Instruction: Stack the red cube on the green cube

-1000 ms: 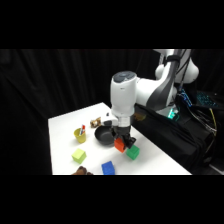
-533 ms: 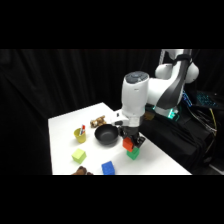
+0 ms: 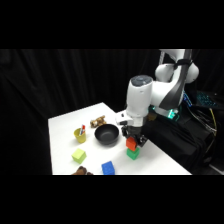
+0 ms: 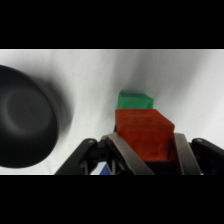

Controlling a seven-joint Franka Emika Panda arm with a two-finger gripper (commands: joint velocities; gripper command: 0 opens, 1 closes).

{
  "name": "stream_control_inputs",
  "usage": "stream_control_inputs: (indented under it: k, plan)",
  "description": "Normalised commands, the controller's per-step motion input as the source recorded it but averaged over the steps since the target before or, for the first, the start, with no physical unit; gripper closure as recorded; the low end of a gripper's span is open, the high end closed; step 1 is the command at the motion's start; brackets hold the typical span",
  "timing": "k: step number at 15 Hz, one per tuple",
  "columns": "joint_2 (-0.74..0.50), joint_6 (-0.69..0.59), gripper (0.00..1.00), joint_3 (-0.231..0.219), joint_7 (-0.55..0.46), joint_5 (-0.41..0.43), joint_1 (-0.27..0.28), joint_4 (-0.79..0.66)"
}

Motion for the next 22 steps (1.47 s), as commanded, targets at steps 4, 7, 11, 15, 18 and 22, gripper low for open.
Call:
stream_control_inputs:
  k: [4, 7, 11, 15, 18, 22]
  plan:
    - [-0.08, 0.27, 0.74, 0.039, 0.02, 0.002, -0.049, -0.19]
    - [-0.04, 0.25, 0.74, 0.041, -0.02, 0.025, -0.058, -0.14]
    - [0.01, 0.28, 0.74, 0.058, -0.09, 0.075, -0.081, -0.08]
    - [0.02, 0.25, 0.74, 0.069, -0.12, 0.092, -0.083, -0.05]
    - [-0.03, 0.16, 0.24, 0.064, -0.12, 0.080, -0.071, -0.06]
    - [-0.10, 0.08, 0.00, 0.057, -0.10, 0.077, -0.063, -0.07]
